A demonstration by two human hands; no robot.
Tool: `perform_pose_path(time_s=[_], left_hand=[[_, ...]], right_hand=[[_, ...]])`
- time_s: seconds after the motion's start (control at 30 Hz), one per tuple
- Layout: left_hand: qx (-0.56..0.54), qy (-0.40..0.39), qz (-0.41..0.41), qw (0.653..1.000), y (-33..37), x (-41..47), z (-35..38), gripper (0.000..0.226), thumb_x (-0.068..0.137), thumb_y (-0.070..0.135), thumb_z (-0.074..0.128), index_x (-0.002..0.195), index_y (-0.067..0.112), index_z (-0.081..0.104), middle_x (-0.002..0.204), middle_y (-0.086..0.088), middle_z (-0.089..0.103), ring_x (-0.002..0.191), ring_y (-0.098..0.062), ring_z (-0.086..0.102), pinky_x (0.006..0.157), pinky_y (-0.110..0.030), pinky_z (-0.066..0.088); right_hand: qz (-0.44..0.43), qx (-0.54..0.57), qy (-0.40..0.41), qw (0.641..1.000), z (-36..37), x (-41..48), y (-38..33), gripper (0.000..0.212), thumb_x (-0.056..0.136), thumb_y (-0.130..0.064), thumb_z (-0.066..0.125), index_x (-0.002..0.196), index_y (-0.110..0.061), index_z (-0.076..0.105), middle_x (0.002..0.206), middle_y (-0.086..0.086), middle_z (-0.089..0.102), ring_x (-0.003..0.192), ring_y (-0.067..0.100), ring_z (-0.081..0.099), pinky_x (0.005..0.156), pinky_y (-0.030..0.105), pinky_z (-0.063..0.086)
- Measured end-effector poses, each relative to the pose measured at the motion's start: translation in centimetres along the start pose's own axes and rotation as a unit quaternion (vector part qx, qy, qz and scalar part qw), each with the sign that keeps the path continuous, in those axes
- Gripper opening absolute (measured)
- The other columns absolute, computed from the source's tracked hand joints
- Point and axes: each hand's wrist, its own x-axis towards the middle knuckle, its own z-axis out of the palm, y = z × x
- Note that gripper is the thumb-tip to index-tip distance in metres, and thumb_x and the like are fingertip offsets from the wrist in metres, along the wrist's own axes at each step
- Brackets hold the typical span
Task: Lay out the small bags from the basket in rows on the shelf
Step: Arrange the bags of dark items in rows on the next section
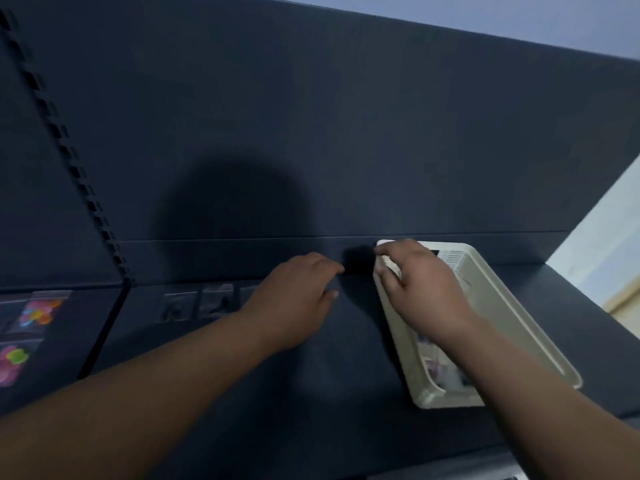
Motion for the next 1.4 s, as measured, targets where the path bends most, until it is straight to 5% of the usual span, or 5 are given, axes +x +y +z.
perform_pose_path(time_s=[0.43, 0.67, 0.97, 1.17, 1.4], left_hand=[[-0.016, -0.074, -0.040, 0.996, 8.3, 2.6, 6.1, 0.044, 0.095, 0.026, 0.045, 0.139, 0.023, 0.042, 0.141, 0.005, 0.046, 0.126, -0.015, 0.044, 0.102, -0.026, 0.035], [-0.023, -0.063, -0.064, 0.996, 8.8, 2.7, 7.1, 0.045, 0.093, 0.025, 0.048, 0.138, 0.026, 0.045, 0.144, 0.010, 0.044, 0.129, -0.011, 0.043, 0.106, -0.024, 0.033], [-0.061, -0.030, -0.085, 0.994, 9.0, 2.1, 6.6, 0.041, 0.092, 0.026, 0.052, 0.133, 0.025, 0.050, 0.136, 0.009, 0.051, 0.123, -0.010, 0.047, 0.103, -0.025, 0.037], [-0.152, 0.008, -0.124, 0.981, 9.1, 2.0, 5.1, 0.043, 0.090, 0.025, 0.056, 0.132, 0.027, 0.050, 0.128, 0.012, 0.050, 0.116, -0.006, 0.048, 0.097, -0.023, 0.039], [-0.447, -0.007, -0.186, 0.875, 8.1, 2.1, 2.0, 0.035, 0.080, 0.015, 0.070, 0.104, 0.032, 0.051, 0.112, 0.010, 0.060, 0.103, -0.001, 0.058, 0.088, -0.021, 0.047]], right_hand=[[0.145, -0.025, -0.291, 0.945, 1.7, -0.9, 12.6, 0.085, 0.076, -0.042, 0.070, 0.146, -0.032, 0.023, 0.153, 0.008, 0.020, 0.137, 0.031, 0.028, 0.111, 0.039, 0.031], [0.138, 0.020, -0.238, 0.961, 2.2, -0.7, 13.6, 0.021, 0.084, -0.010, 0.058, 0.098, -0.024, 0.065, 0.094, 0.002, 0.062, 0.086, 0.022, 0.058, 0.072, 0.025, 0.042], [0.168, 0.201, -0.128, 0.956, -0.4, -0.6, 13.5, 0.021, 0.085, -0.001, 0.056, 0.069, -0.011, 0.064, 0.063, 0.000, 0.063, 0.038, -0.001, 0.046, 0.041, 0.009, 0.034], [0.184, 0.317, -0.130, 0.921, -3.9, -0.6, 11.2, 0.021, 0.088, -0.002, 0.056, 0.069, -0.011, 0.061, 0.068, 0.005, 0.064, 0.060, 0.016, 0.050, 0.061, 0.032, 0.044], [0.154, 0.456, -0.275, 0.832, -5.9, -0.4, 4.2, 0.017, 0.092, -0.005, 0.052, 0.081, -0.015, 0.059, 0.073, 0.000, 0.063, 0.074, 0.015, 0.059, 0.056, 0.021, 0.051]])
